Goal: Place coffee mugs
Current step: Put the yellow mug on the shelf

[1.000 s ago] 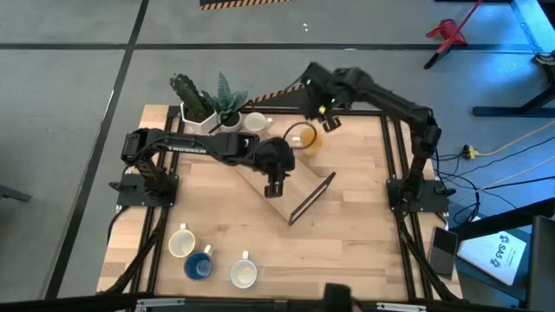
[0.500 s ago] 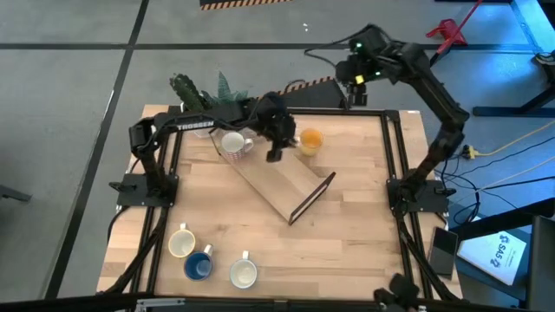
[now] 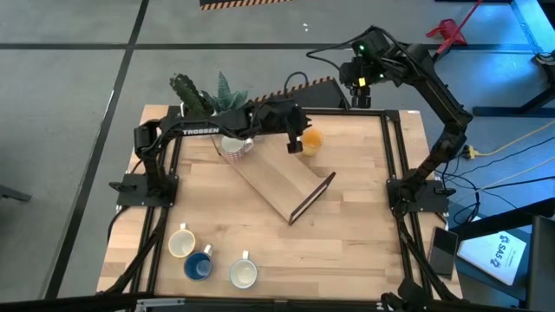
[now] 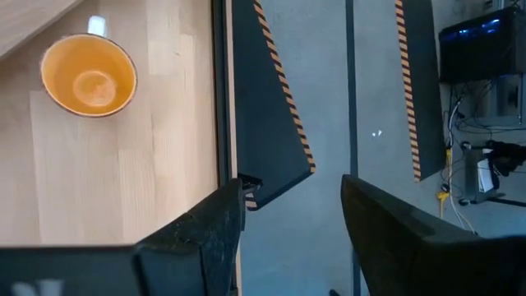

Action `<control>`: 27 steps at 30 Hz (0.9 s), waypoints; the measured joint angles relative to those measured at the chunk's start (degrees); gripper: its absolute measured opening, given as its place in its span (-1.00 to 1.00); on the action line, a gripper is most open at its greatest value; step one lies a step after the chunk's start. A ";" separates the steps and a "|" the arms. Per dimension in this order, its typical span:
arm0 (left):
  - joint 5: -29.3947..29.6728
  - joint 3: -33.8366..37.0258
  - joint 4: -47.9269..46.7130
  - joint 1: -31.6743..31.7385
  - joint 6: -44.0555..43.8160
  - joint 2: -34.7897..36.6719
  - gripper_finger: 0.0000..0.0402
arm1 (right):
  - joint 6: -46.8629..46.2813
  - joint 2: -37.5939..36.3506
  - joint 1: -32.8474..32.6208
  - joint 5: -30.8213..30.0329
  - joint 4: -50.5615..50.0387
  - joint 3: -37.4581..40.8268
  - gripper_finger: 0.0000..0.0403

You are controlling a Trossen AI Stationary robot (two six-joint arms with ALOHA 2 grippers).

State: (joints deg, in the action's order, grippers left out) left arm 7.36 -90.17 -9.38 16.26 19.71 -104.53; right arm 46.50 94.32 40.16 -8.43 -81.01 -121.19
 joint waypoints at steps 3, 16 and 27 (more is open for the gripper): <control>1.11 0.00 -0.50 -0.94 -1.19 0.00 -0.67 | -0.17 0.00 0.00 -0.02 -0.11 0.00 -0.03; -7.67 -0.02 -1.15 -1.85 -7.03 -0.48 -0.58 | 0.39 0.00 0.00 0.04 -0.11 0.00 -0.03; -4.37 -0.02 -1.51 -3.24 -10.19 -0.48 -0.09 | 1.11 -4.07 0.00 6.20 2.79 0.07 -0.03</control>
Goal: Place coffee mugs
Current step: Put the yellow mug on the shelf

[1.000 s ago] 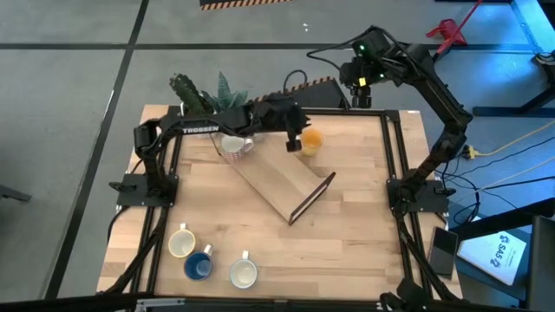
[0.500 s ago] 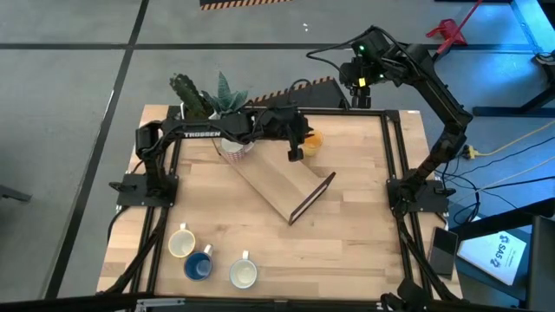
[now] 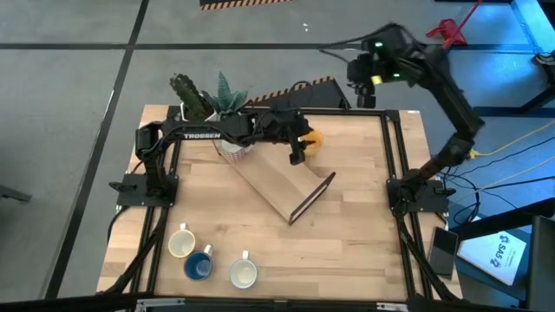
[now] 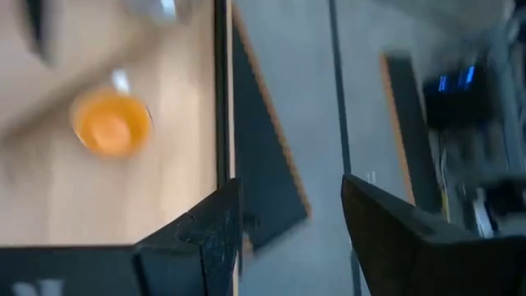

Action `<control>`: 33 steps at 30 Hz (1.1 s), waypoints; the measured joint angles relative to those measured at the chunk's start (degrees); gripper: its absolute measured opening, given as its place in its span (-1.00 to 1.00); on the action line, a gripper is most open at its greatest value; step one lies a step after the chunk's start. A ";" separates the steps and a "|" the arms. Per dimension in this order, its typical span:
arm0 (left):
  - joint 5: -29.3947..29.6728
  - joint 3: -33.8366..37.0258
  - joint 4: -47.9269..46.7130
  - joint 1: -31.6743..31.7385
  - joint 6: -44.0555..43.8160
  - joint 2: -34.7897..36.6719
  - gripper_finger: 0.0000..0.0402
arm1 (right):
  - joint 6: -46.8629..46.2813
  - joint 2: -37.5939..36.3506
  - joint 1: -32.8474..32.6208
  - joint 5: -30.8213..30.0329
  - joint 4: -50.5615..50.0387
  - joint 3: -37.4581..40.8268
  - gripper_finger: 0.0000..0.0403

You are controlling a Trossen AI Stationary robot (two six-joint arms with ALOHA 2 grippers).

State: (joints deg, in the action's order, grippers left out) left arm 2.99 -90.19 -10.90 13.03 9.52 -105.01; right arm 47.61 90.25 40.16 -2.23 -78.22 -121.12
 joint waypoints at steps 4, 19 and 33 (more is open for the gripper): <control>3.63 0.00 0.70 -0.49 -0.35 0.00 -0.08 | -1.20 -6.46 0.00 8.74 2.68 0.02 -0.03; 2.69 0.00 1.26 -0.84 1.63 -0.20 -0.08 | -13.38 -35.26 -0.02 8.11 0.19 5.17 -0.03; -7.13 -0.02 1.31 2.23 3.02 -8.19 -0.08 | -24.41 -49.54 -0.02 8.03 3.14 25.10 -0.03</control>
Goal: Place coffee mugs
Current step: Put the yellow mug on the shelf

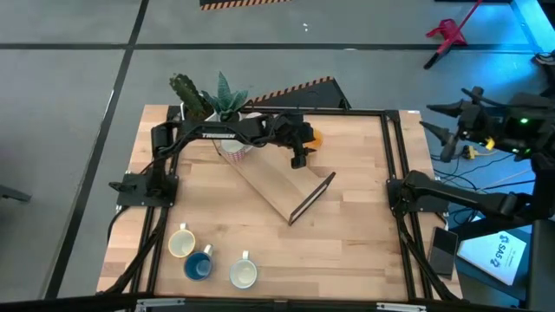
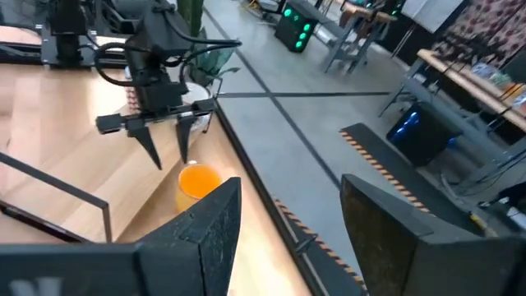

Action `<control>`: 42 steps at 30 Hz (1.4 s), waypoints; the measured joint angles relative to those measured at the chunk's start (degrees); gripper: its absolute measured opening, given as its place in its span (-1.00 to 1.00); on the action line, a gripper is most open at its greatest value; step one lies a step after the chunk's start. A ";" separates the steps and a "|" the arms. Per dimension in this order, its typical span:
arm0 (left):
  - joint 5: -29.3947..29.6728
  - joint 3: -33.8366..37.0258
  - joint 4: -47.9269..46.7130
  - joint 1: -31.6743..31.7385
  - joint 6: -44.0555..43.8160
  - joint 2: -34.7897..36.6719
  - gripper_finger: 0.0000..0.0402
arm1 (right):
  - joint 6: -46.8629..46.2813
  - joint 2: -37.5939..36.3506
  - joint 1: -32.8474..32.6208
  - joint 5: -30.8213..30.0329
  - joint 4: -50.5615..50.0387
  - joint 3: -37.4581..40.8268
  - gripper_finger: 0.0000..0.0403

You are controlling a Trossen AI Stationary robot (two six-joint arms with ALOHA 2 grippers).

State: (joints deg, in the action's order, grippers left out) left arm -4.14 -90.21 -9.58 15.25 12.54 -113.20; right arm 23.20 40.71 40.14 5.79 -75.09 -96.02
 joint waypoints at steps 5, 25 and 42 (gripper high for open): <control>0.11 0.00 -0.68 0.01 1.01 -1.08 -0.08 | -0.53 -0.48 0.00 3.28 2.00 4.25 -0.03; 4.73 -0.02 -2.92 1.37 1.98 -7.19 -0.13 | -0.50 -0.53 0.02 4.95 2.18 5.87 -0.03; 6.60 0.07 -1.78 1.63 4.68 -7.46 -0.94 | -1.79 -0.53 0.01 5.05 2.12 5.87 -0.03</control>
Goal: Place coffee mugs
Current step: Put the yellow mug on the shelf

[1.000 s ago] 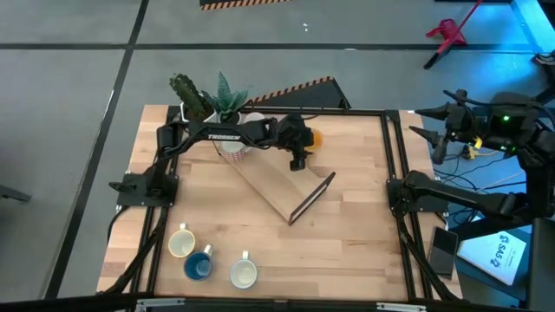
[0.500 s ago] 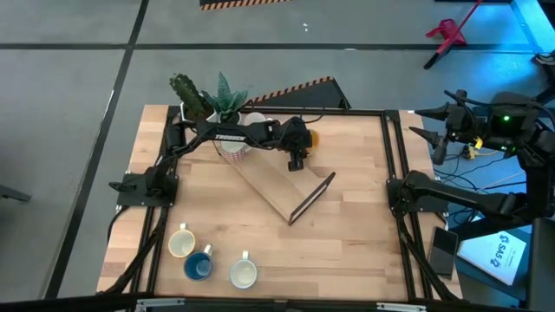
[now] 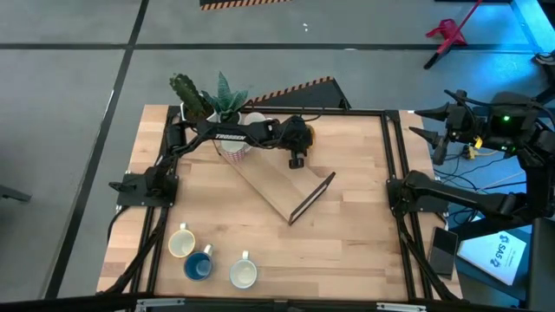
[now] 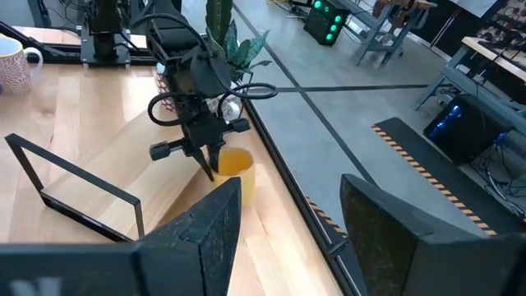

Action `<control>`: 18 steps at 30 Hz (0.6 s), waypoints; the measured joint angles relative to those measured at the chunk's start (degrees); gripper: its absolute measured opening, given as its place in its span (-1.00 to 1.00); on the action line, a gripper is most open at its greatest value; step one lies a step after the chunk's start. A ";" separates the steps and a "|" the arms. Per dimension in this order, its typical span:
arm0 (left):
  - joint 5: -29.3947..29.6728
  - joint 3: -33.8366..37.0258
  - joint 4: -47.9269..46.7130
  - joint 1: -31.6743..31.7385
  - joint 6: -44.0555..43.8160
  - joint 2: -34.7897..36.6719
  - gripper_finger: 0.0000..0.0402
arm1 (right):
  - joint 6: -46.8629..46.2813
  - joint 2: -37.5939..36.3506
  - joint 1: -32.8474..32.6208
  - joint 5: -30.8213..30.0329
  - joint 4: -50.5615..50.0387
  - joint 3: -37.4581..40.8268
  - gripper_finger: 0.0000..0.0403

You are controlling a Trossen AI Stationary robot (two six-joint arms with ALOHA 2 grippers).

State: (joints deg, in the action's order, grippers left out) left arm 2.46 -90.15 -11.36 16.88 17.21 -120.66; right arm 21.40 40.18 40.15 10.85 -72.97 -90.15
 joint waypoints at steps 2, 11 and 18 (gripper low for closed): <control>0.39 -0.02 1.69 -0.10 0.79 0.00 -0.94 | -0.15 0.00 0.00 0.32 -0.02 0.00 -0.03; -2.46 -20.69 -26.07 -4.26 9.43 0.03 -0.94 | -0.15 0.00 -0.01 0.35 -0.05 -0.02 -0.03; -9.07 -31.78 -57.17 -6.74 16.05 1.15 -0.94 | -0.10 0.00 -0.01 0.38 -0.07 -0.02 -0.03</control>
State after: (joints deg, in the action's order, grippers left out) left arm -6.61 -121.92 -68.53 10.14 33.26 -119.51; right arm 21.30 40.18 40.14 11.22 -73.03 -90.17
